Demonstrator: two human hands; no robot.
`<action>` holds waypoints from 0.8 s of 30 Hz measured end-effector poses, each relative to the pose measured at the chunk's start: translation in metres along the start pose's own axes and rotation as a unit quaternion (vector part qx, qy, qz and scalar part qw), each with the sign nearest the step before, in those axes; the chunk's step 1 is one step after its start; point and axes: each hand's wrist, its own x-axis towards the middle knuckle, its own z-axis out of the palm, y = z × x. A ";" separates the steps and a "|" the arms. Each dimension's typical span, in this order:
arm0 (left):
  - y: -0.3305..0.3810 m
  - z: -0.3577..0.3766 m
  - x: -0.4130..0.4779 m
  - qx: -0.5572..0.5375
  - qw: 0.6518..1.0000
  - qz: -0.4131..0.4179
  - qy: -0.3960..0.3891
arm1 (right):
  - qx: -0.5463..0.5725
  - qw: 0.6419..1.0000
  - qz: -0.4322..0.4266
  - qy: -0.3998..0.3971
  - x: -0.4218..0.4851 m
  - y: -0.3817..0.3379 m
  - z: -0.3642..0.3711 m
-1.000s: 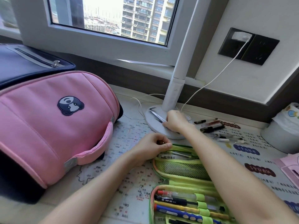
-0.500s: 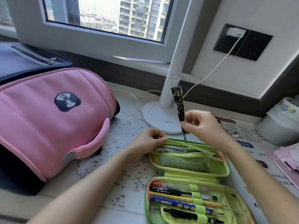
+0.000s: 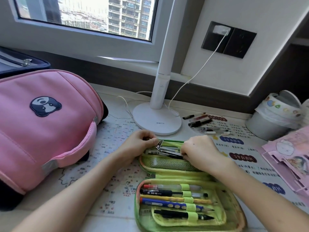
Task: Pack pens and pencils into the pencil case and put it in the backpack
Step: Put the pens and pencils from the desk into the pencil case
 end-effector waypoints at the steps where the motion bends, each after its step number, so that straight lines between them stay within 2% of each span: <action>1: 0.001 0.000 0.000 0.000 1.000 0.000 -0.002 | 0.023 1.000 0.000 -0.006 0.001 0.001 -0.005; 3: 0.001 0.000 -0.001 -0.002 1.000 -0.001 -0.004 | 0.057 0.998 0.003 -0.031 0.002 0.003 -0.015; 9: 0.001 0.001 0.000 0.001 1.000 -0.003 0.000 | 0.012 0.999 0.026 -0.043 0.001 0.002 -0.018; 14: 0.001 0.005 -0.001 0.084 0.995 0.057 0.010 | 0.064 0.998 0.006 0.008 0.006 0.003 -0.018; 17: 0.000 0.006 0.000 0.179 0.979 0.098 0.020 | 0.121 0.992 0.012 0.018 0.001 0.002 -0.015; 19: -0.001 0.005 0.000 0.193 0.975 0.109 0.014 | 0.137 0.990 0.025 0.015 -0.006 0.005 -0.013; 24: -0.002 0.006 0.002 0.200 0.970 0.134 0.016 | 0.176 0.979 0.030 -0.101 -0.018 0.017 -0.012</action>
